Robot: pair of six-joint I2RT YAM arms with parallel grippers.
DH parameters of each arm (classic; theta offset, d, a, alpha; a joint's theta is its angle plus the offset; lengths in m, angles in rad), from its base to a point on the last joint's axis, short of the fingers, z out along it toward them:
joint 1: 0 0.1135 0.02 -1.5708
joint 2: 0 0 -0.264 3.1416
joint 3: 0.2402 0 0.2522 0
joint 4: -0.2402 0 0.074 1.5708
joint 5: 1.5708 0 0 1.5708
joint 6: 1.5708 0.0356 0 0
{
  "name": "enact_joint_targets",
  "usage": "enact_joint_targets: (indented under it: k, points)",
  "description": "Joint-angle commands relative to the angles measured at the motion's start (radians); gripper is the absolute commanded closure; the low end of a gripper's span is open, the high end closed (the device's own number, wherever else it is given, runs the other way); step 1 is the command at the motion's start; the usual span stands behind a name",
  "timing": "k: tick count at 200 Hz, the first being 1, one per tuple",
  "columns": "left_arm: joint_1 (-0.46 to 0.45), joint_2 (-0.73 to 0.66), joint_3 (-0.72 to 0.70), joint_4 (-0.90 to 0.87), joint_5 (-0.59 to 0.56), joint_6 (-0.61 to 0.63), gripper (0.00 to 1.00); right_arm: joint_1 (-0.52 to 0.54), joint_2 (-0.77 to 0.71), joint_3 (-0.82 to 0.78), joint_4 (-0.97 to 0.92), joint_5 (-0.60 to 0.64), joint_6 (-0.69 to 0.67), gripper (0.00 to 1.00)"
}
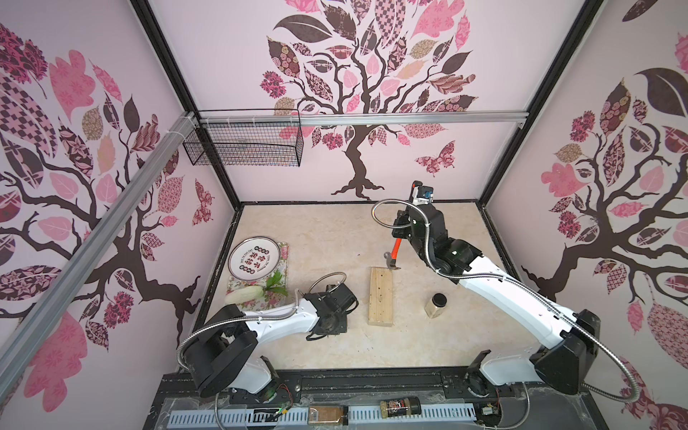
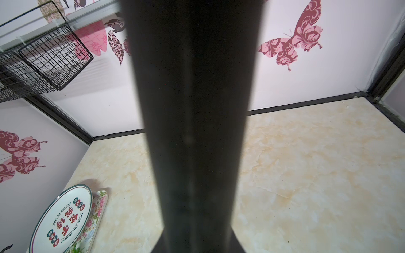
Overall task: Use a claw hammer to pull out a nail
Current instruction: Place the nail at the center of the board, then remove the nail from the mounting plate.
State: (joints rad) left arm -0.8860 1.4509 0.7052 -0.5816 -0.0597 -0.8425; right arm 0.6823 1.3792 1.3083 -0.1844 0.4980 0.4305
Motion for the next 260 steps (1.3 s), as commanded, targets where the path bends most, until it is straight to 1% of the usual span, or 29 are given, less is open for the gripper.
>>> enact_joint_targets:
  k: [1, 39, 102, 119, 135, 149, 164, 177, 186, 204, 228, 239, 260]
  points:
    - [-0.004, 0.037, -0.014, -0.007, -0.003, -0.015, 0.88, 0.003, -0.008, 0.058, 0.057, 0.016, 0.014, 0.95]
    - [-0.005, 0.011, 0.017, -0.033, -0.022, -0.006, 0.79, 0.004, -0.008, 0.057, 0.054, 0.016, 0.014, 0.95]
    - [-0.005, -0.034, 0.072, -0.073, -0.038, 0.013, 0.75, 0.003, -0.018, 0.050, 0.052, 0.017, 0.016, 0.95]
    - [-0.005, -0.067, 0.097, -0.094, -0.045, 0.028, 0.71, 0.003, -0.022, 0.045, 0.051, 0.020, 0.016, 0.95]
    - [-0.006, -0.111, 0.119, -0.095, -0.031, 0.059, 0.63, 0.003, -0.022, 0.046, 0.051, 0.019, 0.016, 0.95]
    - [-0.005, -0.145, 0.144, -0.090, -0.016, 0.097, 0.50, 0.003, -0.020, 0.046, 0.053, 0.019, 0.015, 0.95]
    - [-0.005, -0.169, 0.181, -0.100, 0.003, 0.152, 0.42, 0.004, -0.014, 0.055, 0.051, 0.014, 0.013, 0.95]
    - [-0.003, -0.182, 0.211, -0.104, 0.032, 0.193, 0.32, 0.003, -0.012, 0.056, 0.049, 0.009, 0.013, 0.95]
    - [-0.001, -0.191, 0.228, -0.102, 0.050, 0.216, 0.28, 0.004, -0.012, 0.056, 0.049, 0.008, 0.011, 0.95]
    - [0.012, -0.205, 0.250, -0.085, 0.111, 0.251, 0.22, 0.004, -0.013, 0.057, 0.049, 0.010, 0.008, 0.95]
    - [0.055, -0.216, 0.273, -0.052, 0.239, 0.281, 0.13, 0.004, -0.011, 0.062, 0.046, 0.011, 0.006, 0.94]
    - [0.079, -0.224, 0.279, -0.031, 0.300, 0.296, 0.03, 0.004, -0.012, 0.066, 0.045, 0.011, 0.005, 0.95]
    - [0.114, -0.242, 0.309, -0.020, 0.362, 0.327, 0.02, 0.003, -0.007, 0.069, 0.041, 0.011, 0.002, 0.95]
